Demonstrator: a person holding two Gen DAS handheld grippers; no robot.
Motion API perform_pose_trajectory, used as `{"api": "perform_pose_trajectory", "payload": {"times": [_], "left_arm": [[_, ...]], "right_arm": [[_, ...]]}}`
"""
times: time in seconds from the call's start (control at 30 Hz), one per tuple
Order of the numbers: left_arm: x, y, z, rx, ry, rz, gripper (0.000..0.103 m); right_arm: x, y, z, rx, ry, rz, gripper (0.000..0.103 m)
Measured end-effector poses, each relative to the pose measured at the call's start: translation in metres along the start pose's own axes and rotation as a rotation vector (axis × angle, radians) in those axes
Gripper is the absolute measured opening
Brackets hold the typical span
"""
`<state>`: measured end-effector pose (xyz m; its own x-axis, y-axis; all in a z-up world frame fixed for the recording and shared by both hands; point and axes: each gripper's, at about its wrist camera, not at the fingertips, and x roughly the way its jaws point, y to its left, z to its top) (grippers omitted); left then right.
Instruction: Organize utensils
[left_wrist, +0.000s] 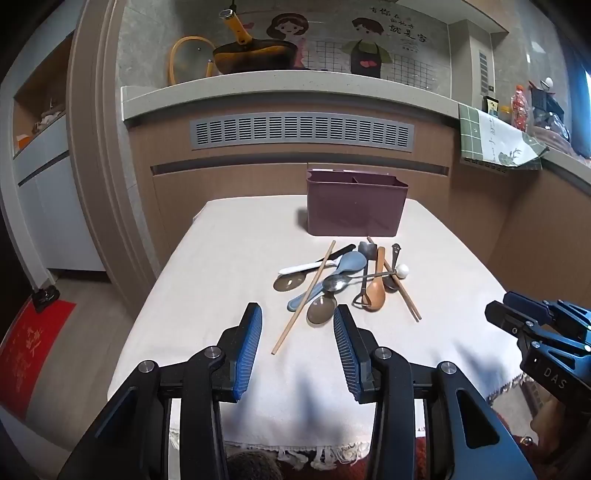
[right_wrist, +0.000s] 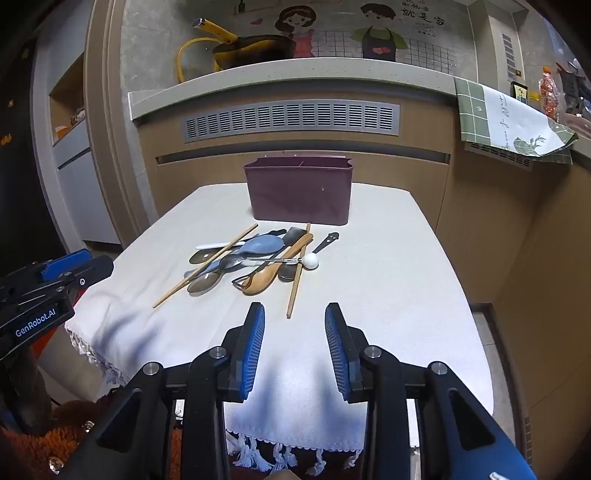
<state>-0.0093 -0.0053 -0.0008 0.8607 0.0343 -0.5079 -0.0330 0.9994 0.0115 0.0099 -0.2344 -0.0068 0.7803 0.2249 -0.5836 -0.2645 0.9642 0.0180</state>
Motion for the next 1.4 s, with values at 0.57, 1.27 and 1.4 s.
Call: {"api": "perform_pose_trajectory", "payload": {"times": [0.57, 1.27, 1.4], "left_arm": [[0.004, -0.007, 0.005, -0.002, 0.059, -0.047, 0.042], [0.011, -0.005, -0.003, -0.005, 0.074, -0.057, 0.042], [0.012, -0.005, -0.002, -0.005, 0.079, -0.062, 0.042]], "right_arm": [[0.006, 0.002, -0.002, -0.01, 0.036, -0.015, 0.032], [0.007, 0.0, -0.003, -0.004, 0.041, -0.015, 0.032], [0.007, -0.001, -0.003, -0.002, 0.041, -0.014, 0.032]]}}
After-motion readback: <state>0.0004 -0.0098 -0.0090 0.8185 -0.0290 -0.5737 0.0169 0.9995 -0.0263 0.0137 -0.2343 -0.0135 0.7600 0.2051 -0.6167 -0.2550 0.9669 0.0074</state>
